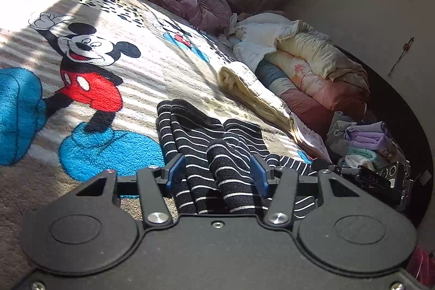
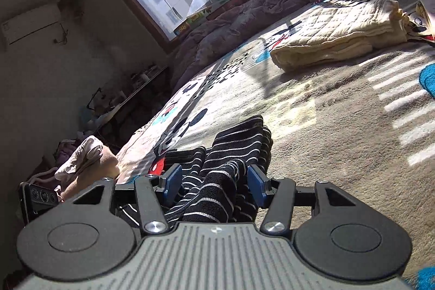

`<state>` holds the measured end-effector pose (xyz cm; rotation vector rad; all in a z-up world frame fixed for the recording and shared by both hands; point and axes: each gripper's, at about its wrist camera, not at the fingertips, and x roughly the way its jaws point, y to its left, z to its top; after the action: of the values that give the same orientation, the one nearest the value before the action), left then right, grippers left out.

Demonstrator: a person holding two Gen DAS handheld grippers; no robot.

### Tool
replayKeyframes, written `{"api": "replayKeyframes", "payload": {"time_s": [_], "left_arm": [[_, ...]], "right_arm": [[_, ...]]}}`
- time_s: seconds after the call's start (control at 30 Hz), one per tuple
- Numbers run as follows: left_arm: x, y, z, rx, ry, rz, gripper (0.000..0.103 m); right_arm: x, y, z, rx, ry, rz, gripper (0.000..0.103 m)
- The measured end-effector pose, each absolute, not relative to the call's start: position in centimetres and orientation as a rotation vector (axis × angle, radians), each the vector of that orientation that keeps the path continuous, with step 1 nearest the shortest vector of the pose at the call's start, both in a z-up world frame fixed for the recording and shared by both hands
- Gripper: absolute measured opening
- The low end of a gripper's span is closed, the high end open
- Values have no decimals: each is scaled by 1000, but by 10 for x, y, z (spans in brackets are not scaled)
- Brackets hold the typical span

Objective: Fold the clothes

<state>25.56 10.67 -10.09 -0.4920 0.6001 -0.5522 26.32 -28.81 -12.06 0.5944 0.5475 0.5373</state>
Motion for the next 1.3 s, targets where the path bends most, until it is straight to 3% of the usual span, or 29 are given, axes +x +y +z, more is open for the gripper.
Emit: {"api": "replayKeyframes", "payload": {"time_s": [0.2, 0.27, 0.3, 0.33, 0.4, 0.73, 1.3], "left_arm": [[262, 99, -103, -513, 634, -613, 50], [262, 92, -103, -496, 646, -642, 47], [262, 88, -104, -482, 651, -641, 31], [262, 84, -104, -468, 656, -640, 23], [258, 83, -100, -442, 619, -636, 14], [277, 97, -83, -497, 392, -655, 13], [322, 98, -117, -512, 511, -546, 13]], "right_arm": [[239, -304, -124, 658, 588, 519, 66], [235, -300, -124, 624, 584, 532, 60], [233, -297, -125, 605, 582, 538, 47], [233, -293, -125, 586, 581, 552, 27], [236, -287, -126, 553, 565, 578, 10], [253, -282, -92, 475, 318, 595, 9], [331, -270, -110, 431, 386, 579, 9]]}}
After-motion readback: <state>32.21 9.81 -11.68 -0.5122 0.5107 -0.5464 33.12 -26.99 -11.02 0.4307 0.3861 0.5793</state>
